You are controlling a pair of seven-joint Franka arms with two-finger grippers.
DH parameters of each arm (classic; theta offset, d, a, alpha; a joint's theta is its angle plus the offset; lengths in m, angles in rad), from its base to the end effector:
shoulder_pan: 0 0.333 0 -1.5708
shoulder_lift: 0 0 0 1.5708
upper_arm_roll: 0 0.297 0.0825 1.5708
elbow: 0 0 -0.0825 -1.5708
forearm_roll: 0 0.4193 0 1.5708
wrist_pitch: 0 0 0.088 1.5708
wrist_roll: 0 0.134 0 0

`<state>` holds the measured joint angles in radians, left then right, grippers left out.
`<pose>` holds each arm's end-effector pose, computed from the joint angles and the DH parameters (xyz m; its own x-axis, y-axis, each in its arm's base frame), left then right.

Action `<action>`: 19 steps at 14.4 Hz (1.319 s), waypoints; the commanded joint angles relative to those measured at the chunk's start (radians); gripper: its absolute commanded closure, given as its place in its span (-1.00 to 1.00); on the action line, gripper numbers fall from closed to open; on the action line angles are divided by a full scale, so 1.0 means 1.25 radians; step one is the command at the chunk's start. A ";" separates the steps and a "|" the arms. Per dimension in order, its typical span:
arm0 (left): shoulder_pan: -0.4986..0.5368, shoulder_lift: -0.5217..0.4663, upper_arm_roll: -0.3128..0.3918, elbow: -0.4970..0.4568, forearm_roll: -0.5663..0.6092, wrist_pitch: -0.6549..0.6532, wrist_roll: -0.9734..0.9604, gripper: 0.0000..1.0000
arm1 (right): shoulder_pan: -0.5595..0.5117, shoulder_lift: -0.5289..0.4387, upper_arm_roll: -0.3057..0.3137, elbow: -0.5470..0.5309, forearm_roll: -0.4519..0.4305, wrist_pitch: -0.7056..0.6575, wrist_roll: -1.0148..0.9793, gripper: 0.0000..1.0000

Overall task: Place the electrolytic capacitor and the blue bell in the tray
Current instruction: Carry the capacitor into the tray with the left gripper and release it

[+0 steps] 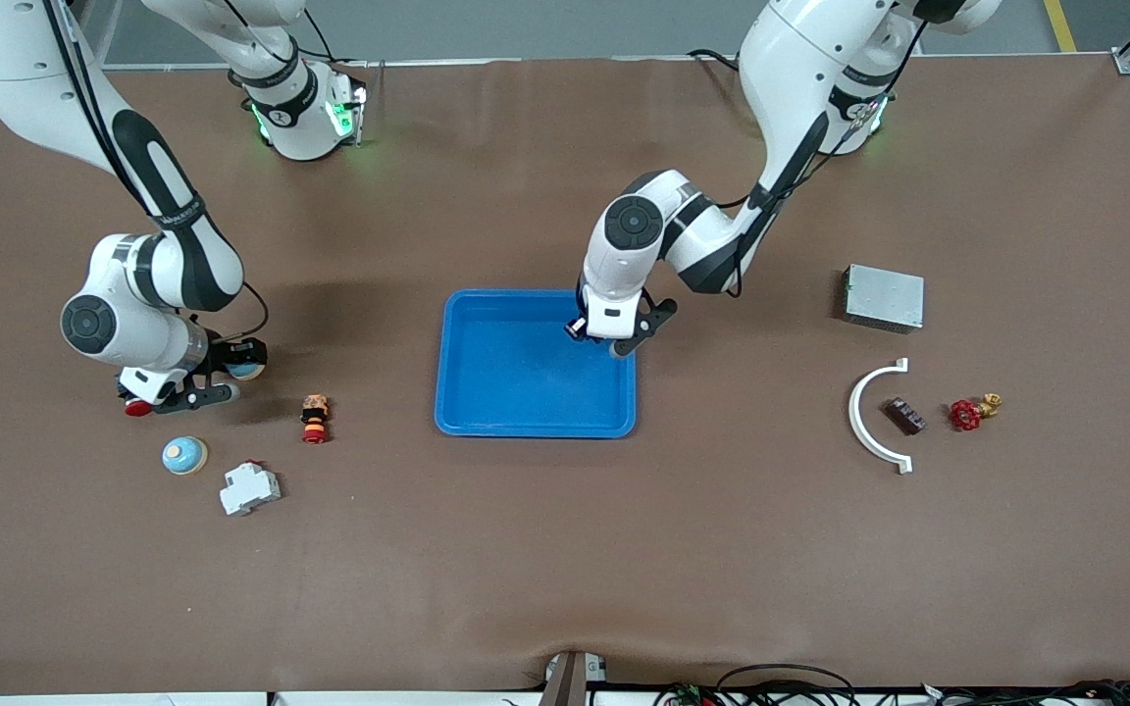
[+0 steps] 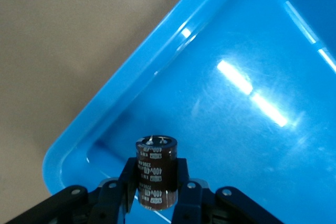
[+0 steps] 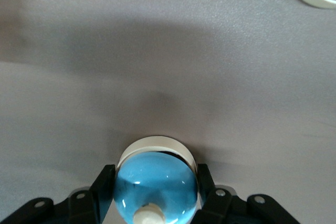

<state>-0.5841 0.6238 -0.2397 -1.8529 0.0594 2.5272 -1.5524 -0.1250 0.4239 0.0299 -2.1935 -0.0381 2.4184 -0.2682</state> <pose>0.4505 -0.4854 0.1284 0.7441 0.6605 -0.1002 0.6675 -0.7412 0.0712 0.5361 -0.0505 0.0994 0.9604 0.2020 -0.1922 0.1968 -0.9794 -0.0458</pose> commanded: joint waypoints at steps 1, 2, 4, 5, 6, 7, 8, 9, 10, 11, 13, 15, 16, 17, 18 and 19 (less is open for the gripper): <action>-0.003 0.019 0.009 0.024 0.026 -0.012 -0.021 0.31 | -0.006 -0.047 0.010 0.006 0.002 -0.069 -0.003 0.41; 0.000 0.016 0.009 0.024 0.029 -0.012 -0.021 -0.18 | -0.001 -0.060 0.014 0.018 0.013 -0.122 0.005 0.43; 0.001 0.007 0.015 0.024 0.030 -0.012 -0.021 -1.00 | 0.038 -0.081 0.013 0.056 0.084 -0.221 0.083 0.43; 0.005 -0.006 0.015 0.024 0.030 -0.014 -0.018 -1.00 | 0.057 -0.086 0.013 0.078 0.101 -0.263 0.112 0.43; 0.016 -0.022 0.015 0.023 0.033 -0.020 -0.018 -1.00 | 0.069 -0.089 0.014 0.099 0.110 -0.296 0.132 0.43; 0.027 -0.041 0.015 0.024 0.033 -0.052 -0.017 -1.00 | 0.080 -0.089 0.014 0.122 0.135 -0.324 0.155 0.43; 0.029 -0.063 0.015 0.024 0.035 -0.092 -0.015 -1.00 | 0.108 -0.089 0.013 0.149 0.165 -0.355 0.196 0.43; 0.034 -0.084 0.015 0.024 0.035 -0.117 -0.012 -1.00 | 0.143 -0.086 0.012 0.184 0.174 -0.386 0.267 0.42; 0.055 -0.099 0.014 0.023 0.037 -0.132 -0.011 -1.00 | 0.172 -0.081 0.013 0.218 0.175 -0.414 0.354 0.43; 0.068 -0.110 0.013 0.022 0.041 -0.144 0.001 -1.00 | 0.200 -0.080 0.014 0.249 0.176 -0.434 0.416 0.43; 0.095 -0.123 0.013 0.018 0.042 -0.165 0.045 -1.00 | 0.271 -0.079 0.014 0.287 0.180 -0.439 0.509 0.45; 0.126 -0.142 0.013 0.013 0.043 -0.171 0.072 -1.00 | 0.324 -0.064 0.014 0.315 0.187 -0.429 0.601 0.46; 0.138 -0.154 0.014 0.015 0.043 -0.180 0.092 -1.00 | 0.356 -0.059 0.014 0.321 0.205 -0.413 0.629 0.48; 0.149 -0.170 0.014 0.015 0.043 -0.189 0.114 -1.00 | 0.374 -0.052 0.014 0.321 0.217 -0.387 0.651 0.50; 0.168 -0.188 0.013 0.015 0.043 -0.197 0.134 -1.00 | 0.394 -0.037 0.014 0.321 0.219 -0.364 0.677 0.50; 0.184 -0.207 0.014 0.017 0.044 -0.205 0.162 -1.00 | 0.416 -0.023 0.014 0.323 0.219 -0.337 0.695 0.50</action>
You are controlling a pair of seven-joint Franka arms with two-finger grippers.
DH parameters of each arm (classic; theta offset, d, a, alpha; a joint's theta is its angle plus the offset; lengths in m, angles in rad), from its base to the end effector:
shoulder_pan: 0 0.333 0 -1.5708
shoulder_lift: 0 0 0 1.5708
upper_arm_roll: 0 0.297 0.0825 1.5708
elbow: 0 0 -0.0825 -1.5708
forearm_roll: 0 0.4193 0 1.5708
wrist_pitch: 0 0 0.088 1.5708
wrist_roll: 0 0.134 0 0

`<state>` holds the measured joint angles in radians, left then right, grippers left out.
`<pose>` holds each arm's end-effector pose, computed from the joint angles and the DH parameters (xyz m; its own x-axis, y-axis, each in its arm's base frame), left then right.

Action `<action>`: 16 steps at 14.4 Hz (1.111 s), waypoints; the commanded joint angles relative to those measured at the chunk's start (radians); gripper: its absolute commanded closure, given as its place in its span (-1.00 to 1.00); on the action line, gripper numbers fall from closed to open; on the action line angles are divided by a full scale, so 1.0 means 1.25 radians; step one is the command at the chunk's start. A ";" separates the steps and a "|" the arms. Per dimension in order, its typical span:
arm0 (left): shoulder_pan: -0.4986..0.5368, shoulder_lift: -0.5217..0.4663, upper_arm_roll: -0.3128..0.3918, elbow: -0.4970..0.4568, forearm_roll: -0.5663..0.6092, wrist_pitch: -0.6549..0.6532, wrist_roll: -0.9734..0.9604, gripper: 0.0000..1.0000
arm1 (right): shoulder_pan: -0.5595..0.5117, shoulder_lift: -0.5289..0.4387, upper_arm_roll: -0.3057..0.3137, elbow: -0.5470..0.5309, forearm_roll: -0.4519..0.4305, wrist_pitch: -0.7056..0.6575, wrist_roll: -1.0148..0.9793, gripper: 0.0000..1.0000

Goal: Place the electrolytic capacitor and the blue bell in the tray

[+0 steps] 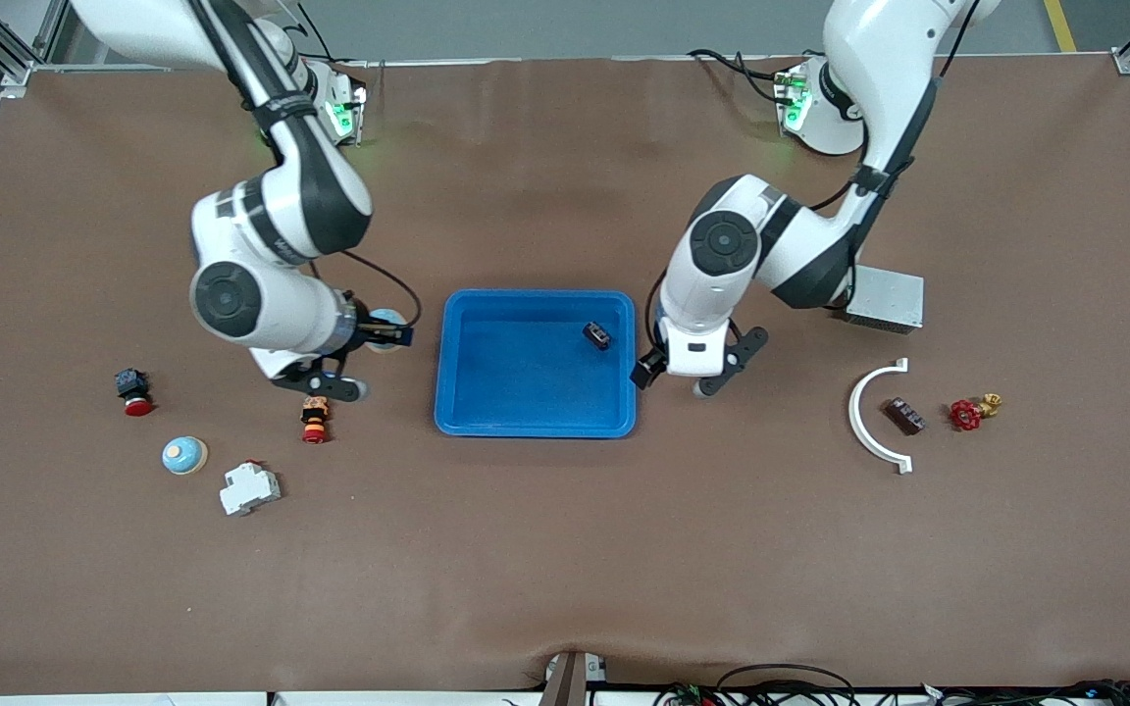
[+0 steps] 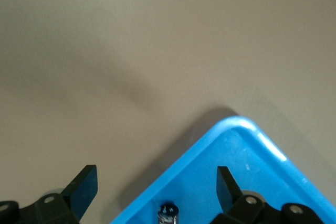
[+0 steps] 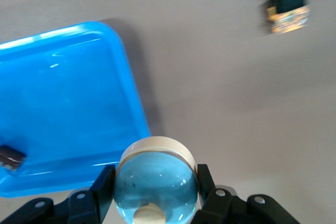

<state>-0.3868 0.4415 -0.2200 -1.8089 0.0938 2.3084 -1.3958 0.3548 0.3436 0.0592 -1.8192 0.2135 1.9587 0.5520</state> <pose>0.5607 -0.3778 0.2447 0.7305 0.6829 -0.0072 0.6815 -0.7282 0.0729 0.5712 0.2709 0.2727 0.9336 -0.2210 -0.2820 -0.2459 -0.9677 -0.0558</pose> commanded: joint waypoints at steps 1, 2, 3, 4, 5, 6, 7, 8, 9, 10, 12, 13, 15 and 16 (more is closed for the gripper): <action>0.044 -0.076 -0.002 -0.017 0.017 -0.035 0.077 -1.00 | 0.052 0.056 -0.009 0.023 0.018 0.062 0.055 0.50; 0.064 -0.081 -0.003 -0.014 0.017 -0.037 0.115 -1.00 | 0.071 0.067 -0.009 0.022 0.018 0.088 0.077 0.50; 0.087 -0.083 -0.003 -0.013 0.017 -0.037 0.154 -1.00 | 0.094 0.081 -0.009 0.021 0.018 0.112 0.098 0.50; 0.112 -0.080 -0.003 -0.016 0.017 -0.037 0.187 -1.00 | 0.111 0.094 -0.009 0.020 0.018 0.134 0.112 0.50; 0.137 -0.072 -0.004 -0.021 0.017 -0.037 0.217 -1.00 | 0.128 0.108 -0.009 0.018 0.018 0.149 0.119 0.50; 0.160 -0.062 -0.003 -0.023 0.017 -0.037 0.254 -1.00 | 0.137 0.123 -0.011 0.018 0.017 0.158 0.119 0.50; 0.188 -0.055 -0.003 -0.023 0.017 -0.037 0.289 -1.00 | 0.144 0.132 -0.011 0.018 0.017 0.166 0.119 0.50; 0.217 -0.055 -0.003 -0.028 0.017 -0.039 0.324 -1.00 | 0.152 0.139 -0.011 0.017 0.017 0.166 0.119 0.50; 0.239 -0.059 -0.003 -0.036 0.018 -0.049 0.358 -1.00 | 0.152 0.145 -0.009 0.016 0.017 0.166 0.119 0.50; 0.267 -0.061 -0.003 -0.040 0.017 -0.061 0.387 -1.00 | 0.153 0.151 -0.011 0.013 0.016 0.166 0.118 0.50; 0.326 -0.067 -0.002 -0.046 0.023 -0.072 0.452 -1.00 | 0.156 0.164 -0.011 0.009 0.016 0.168 0.109 0.49; 0.362 -0.066 -0.003 -0.051 0.034 -0.072 0.490 -1.00 | 0.156 0.166 -0.011 0.004 0.016 0.172 0.107 0.49; 0.421 -0.057 -0.003 -0.052 0.043 -0.072 0.554 -1.00 | 0.156 0.171 -0.009 -0.006 0.015 0.183 0.107 0.48; 0.448 -0.053 -0.003 -0.052 0.043 -0.071 0.570 -1.00 | 0.157 0.174 -0.009 -0.007 0.015 0.184 0.106 0.48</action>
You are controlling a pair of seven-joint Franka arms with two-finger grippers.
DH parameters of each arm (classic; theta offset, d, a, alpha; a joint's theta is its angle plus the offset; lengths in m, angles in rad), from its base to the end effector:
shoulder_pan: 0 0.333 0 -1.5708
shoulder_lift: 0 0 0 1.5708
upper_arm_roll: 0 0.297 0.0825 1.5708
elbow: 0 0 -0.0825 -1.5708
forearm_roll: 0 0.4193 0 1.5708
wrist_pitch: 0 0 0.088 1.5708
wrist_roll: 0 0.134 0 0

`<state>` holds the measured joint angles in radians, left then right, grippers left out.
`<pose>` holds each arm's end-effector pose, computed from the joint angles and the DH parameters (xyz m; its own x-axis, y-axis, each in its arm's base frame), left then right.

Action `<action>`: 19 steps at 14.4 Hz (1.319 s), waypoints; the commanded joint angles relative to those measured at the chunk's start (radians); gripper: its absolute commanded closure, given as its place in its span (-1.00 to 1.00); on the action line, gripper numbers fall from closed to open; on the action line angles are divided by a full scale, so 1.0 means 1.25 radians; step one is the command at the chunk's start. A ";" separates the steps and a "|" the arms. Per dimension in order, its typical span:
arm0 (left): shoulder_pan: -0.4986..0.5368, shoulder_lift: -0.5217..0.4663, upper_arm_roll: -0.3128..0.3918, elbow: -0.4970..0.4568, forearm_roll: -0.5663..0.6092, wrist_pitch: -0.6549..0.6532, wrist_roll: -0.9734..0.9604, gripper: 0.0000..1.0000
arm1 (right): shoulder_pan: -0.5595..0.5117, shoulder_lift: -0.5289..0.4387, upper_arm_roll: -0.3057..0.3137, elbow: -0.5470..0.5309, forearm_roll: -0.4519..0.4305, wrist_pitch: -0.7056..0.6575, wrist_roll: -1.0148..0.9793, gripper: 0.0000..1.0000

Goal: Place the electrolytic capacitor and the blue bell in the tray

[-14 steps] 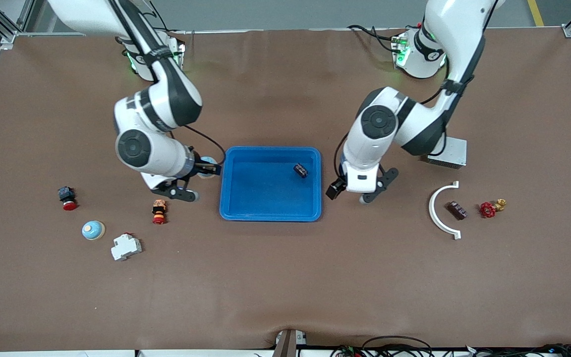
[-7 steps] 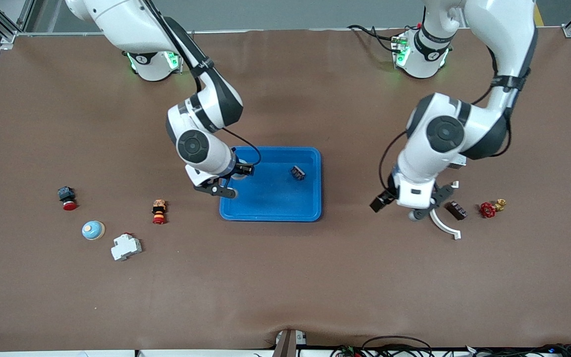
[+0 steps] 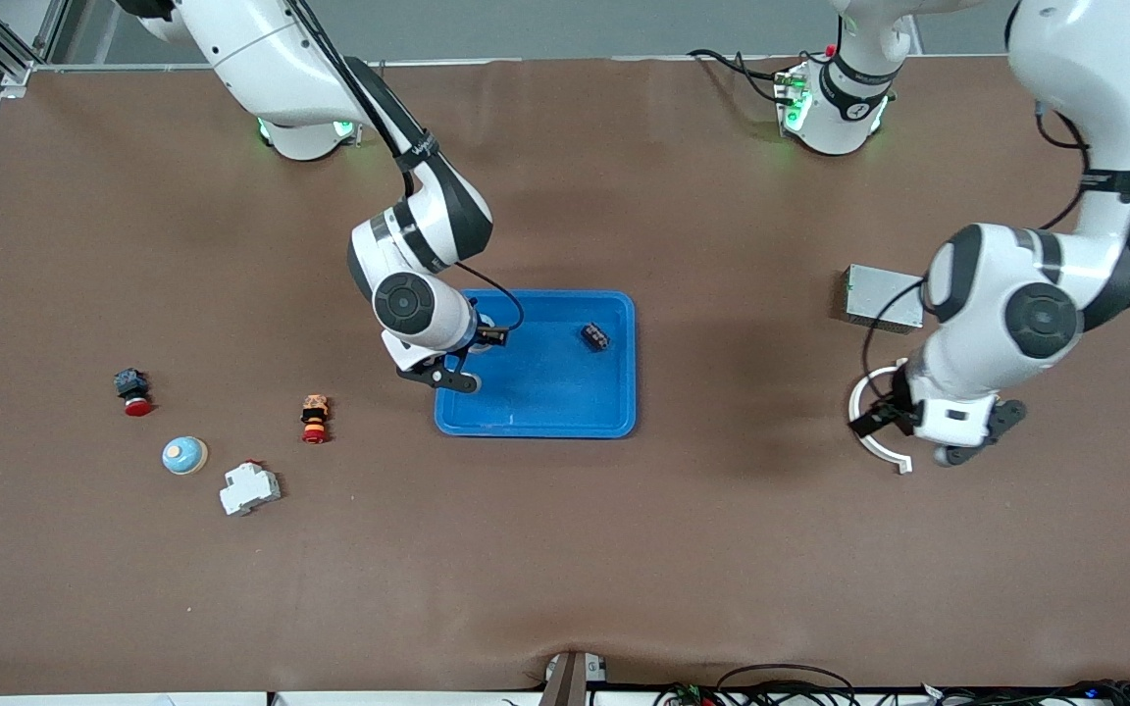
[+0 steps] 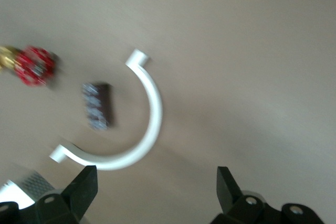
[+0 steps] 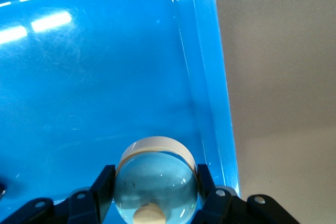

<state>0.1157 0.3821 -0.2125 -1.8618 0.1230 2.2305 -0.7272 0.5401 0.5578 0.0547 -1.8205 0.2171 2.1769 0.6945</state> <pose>0.6515 -0.0535 0.2509 0.8422 0.5391 0.0096 0.5392 -0.8420 -0.0158 0.5206 0.3679 0.1483 0.9318 -0.2351 -0.2764 -0.2448 -0.9696 -0.0004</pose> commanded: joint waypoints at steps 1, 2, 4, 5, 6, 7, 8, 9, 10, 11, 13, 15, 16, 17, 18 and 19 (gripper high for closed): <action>0.072 0.005 -0.009 -0.011 0.021 -0.009 0.043 -1.00 | 0.010 0.007 -0.007 -0.008 0.012 0.010 -0.008 0.48; 0.089 0.014 -0.009 -0.014 0.022 -0.005 0.045 -1.00 | 0.010 0.011 -0.007 -0.008 0.012 0.012 -0.009 0.48; 0.128 0.043 -0.013 -0.014 0.023 0.005 0.045 -1.00 | 0.010 0.026 -0.006 -0.013 0.012 0.040 -0.009 0.47; 0.134 0.061 -0.013 -0.014 0.023 0.023 0.045 -1.00 | 0.010 0.029 -0.006 -0.015 0.012 0.051 -0.009 0.46; 0.132 0.075 -0.012 -0.018 0.023 0.043 0.044 -1.00 | 0.012 0.029 -0.006 -0.016 0.012 0.054 -0.009 0.45; 0.131 0.083 -0.012 -0.024 0.022 0.054 0.038 -1.00 | 0.015 0.029 -0.006 -0.016 0.013 0.054 -0.008 0.45; 0.131 0.088 -0.012 -0.027 0.022 0.060 0.033 -1.00 | 0.018 0.030 -0.006 -0.016 0.013 0.055 -0.008 0.45; 0.131 0.098 -0.013 -0.027 0.022 0.069 0.030 -1.00 | 0.019 0.031 -0.006 -0.016 0.013 0.055 -0.008 0.44; 0.131 0.107 -0.013 -0.027 0.021 0.077 0.028 -1.00 | 0.023 0.032 -0.006 -0.016 0.013 0.055 -0.007 0.43; 0.131 0.119 -0.013 -0.027 0.013 0.091 0.027 -1.00 | 0.026 0.031 -0.006 -0.016 0.013 0.055 -0.007 0.41; 0.130 0.134 -0.013 -0.035 0.014 0.105 0.029 -0.98 | 0.026 0.031 -0.006 -0.016 0.013 0.055 -0.007 0.21; 0.128 0.140 -0.012 -0.041 0.018 0.105 0.029 -0.81 | 0.027 0.032 -0.006 -0.016 0.013 0.055 -0.007 -0.71; 0.128 0.143 -0.012 -0.042 0.018 0.105 0.029 -0.69 | 0.027 0.032 -0.006 -0.015 0.013 0.051 -0.005 -1.00; 0.128 0.148 -0.012 -0.042 0.018 0.105 0.029 -0.61 | 0.029 0.029 -0.004 -0.014 0.013 0.043 -0.005 -1.00; 0.128 0.157 -0.012 -0.041 0.018 0.107 0.029 -0.52 | 0.038 0.015 -0.002 -0.013 0.013 0.021 0.001 -1.00; 0.127 0.161 -0.012 -0.041 0.019 0.108 0.029 -0.37 | 0.044 -0.007 -0.002 -0.003 0.014 -0.030 0.003 -1.00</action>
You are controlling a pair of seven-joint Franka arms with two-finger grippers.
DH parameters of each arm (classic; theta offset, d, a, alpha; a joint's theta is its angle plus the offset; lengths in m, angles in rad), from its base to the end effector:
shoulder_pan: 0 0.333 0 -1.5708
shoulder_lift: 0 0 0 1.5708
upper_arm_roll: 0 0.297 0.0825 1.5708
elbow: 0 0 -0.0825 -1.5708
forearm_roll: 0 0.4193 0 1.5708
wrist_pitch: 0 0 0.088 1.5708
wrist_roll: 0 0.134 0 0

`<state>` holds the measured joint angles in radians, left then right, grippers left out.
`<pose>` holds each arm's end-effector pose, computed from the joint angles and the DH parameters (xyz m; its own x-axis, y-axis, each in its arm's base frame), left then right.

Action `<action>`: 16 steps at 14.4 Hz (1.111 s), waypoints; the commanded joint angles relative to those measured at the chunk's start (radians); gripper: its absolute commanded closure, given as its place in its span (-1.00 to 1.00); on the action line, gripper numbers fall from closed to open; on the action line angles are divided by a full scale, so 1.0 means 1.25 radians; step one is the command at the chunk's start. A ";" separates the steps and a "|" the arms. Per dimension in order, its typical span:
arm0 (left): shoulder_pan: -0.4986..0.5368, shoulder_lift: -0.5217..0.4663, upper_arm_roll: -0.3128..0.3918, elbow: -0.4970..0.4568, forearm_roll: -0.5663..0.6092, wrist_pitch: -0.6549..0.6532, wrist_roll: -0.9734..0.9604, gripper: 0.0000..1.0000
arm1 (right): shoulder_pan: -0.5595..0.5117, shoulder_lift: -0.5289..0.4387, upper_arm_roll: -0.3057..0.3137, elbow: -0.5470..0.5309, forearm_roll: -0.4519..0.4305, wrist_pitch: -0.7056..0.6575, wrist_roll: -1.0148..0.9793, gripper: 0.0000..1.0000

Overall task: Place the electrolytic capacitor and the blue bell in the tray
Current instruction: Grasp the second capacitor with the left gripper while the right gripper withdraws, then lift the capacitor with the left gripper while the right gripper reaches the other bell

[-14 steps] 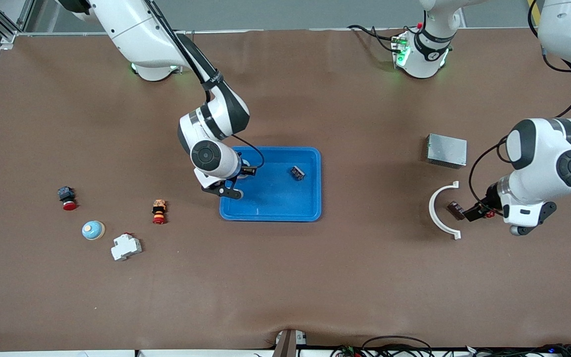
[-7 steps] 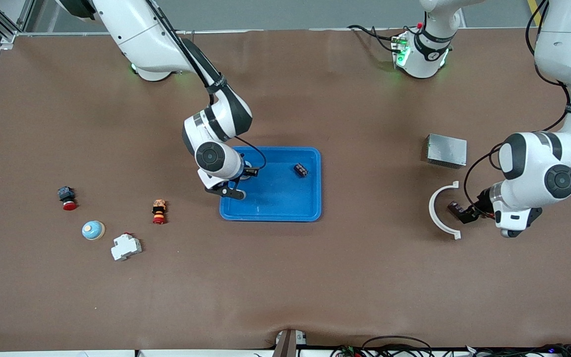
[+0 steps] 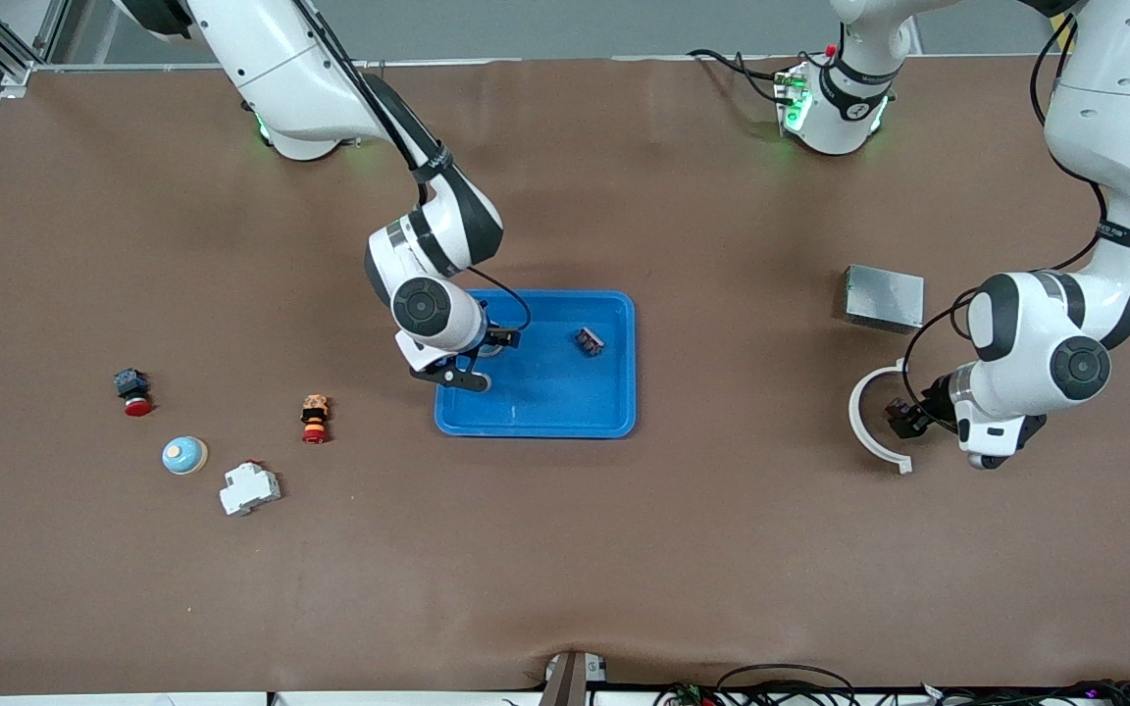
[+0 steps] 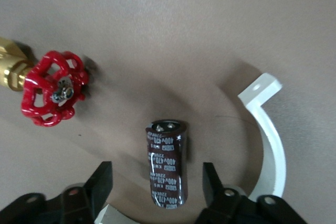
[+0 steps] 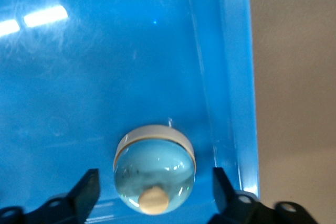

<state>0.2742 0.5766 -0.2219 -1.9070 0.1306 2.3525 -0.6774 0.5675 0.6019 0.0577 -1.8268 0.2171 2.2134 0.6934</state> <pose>0.6247 0.0331 0.1196 0.7837 0.6112 -0.1110 0.6110 -0.7907 -0.0396 0.5048 0.3795 0.1200 0.9343 -0.2147 -0.2844 -0.2206 -0.9753 0.0117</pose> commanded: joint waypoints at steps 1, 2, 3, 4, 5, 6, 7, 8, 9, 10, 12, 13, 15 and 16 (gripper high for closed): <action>-0.001 0.005 -0.004 -0.005 0.016 0.012 -0.010 -0.14 | 0.018 -0.069 -0.004 0.019 0.014 -0.113 0.000 -1.00; -0.001 0.005 -0.004 -0.005 0.016 0.012 -0.009 0.17 | 0.011 -0.098 -0.006 0.030 0.013 -0.165 -0.011 -1.00; -0.003 0.005 -0.004 -0.005 0.016 0.012 -0.008 0.52 | -0.002 -0.131 -0.007 0.037 0.013 -0.203 -0.039 -1.00; -0.006 0.006 -0.003 -0.005 0.017 0.010 -0.005 0.95 | -0.019 -0.165 -0.008 0.033 0.012 -0.228 -0.095 -1.00; -0.006 0.005 -0.003 -0.004 0.017 0.010 -0.005 1.00 | -0.048 -0.188 -0.009 0.032 0.013 -0.256 -0.163 -1.00; -0.007 -0.001 -0.003 0.000 0.019 0.010 -0.002 1.00 | -0.081 -0.204 -0.009 0.032 0.012 -0.286 -0.217 -1.00; -0.007 -0.008 -0.003 0.003 0.038 0.010 0.001 1.00 | -0.110 -0.219 -0.011 0.029 0.007 -0.305 -0.268 -1.00; -0.007 -0.019 -0.007 0.006 0.062 0.010 0.000 1.00 | -0.137 -0.231 -0.012 0.027 0.001 -0.315 -0.326 -1.00; -0.007 -0.029 -0.013 0.011 0.071 0.010 0.000 1.00 | -0.170 -0.236 -0.015 0.027 -0.018 -0.323 -0.388 -1.00; -0.007 -0.045 -0.019 0.016 0.075 0.005 0.008 1.00 | -0.211 -0.237 -0.016 0.027 -0.053 -0.325 -0.466 -1.00; -0.027 -0.056 -0.040 0.033 0.105 0.003 0.009 1.00 | -0.290 -0.236 -0.016 0.032 -0.110 -0.315 -0.620 -1.00; -0.033 -0.064 -0.042 0.038 0.107 0.003 0.009 1.00 | -0.327 -0.232 -0.016 0.035 -0.131 -0.301 -0.682 -1.00; -0.066 -0.071 -0.064 0.065 0.105 -0.008 0.000 1.00 | -0.375 -0.230 -0.016 0.035 -0.169 -0.249 -0.774 -1.00; -0.082 -0.073 -0.074 0.071 0.104 -0.018 -0.015 1.00 | -0.400 -0.229 -0.016 0.037 -0.181 -0.231 -0.817 -1.00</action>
<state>0.2108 0.5042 -0.2947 -1.8366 0.2420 2.3649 -0.6695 0.1172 0.3221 0.0175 -1.7741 0.0303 1.8857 -0.2394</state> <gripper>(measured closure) 0.678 0.000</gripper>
